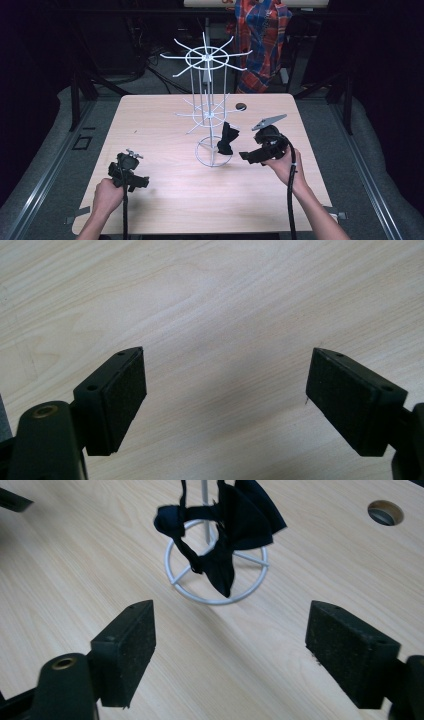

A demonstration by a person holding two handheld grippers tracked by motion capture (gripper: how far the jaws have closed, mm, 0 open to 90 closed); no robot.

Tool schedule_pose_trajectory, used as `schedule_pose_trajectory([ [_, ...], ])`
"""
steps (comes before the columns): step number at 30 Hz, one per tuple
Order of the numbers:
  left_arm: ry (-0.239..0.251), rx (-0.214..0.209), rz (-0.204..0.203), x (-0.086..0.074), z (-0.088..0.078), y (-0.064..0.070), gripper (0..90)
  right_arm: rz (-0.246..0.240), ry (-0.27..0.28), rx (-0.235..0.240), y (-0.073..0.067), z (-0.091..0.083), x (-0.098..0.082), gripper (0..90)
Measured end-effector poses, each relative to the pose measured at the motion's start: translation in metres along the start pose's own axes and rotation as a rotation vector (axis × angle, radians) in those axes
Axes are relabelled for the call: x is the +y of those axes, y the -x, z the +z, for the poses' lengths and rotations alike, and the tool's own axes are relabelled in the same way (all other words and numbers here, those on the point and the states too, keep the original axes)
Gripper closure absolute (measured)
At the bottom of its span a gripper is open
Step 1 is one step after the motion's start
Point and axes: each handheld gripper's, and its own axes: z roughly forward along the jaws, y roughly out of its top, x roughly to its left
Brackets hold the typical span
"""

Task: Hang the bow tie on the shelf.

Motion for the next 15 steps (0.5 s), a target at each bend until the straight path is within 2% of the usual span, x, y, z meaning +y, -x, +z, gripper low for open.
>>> schedule_pose_trajectory([
  [8, 0.001, 0.002, 0.005, 0.000, 0.000, 0.000, 16.8, 0.004, -0.026, -0.010, 0.007, -0.008, -0.016, 15.2],
  [15, 0.002, -0.001, 0.006, 0.001, 0.001, 0.001, 16.7, -0.003, -0.061, -0.020, 0.014, -0.007, -0.030, 13.3],
])
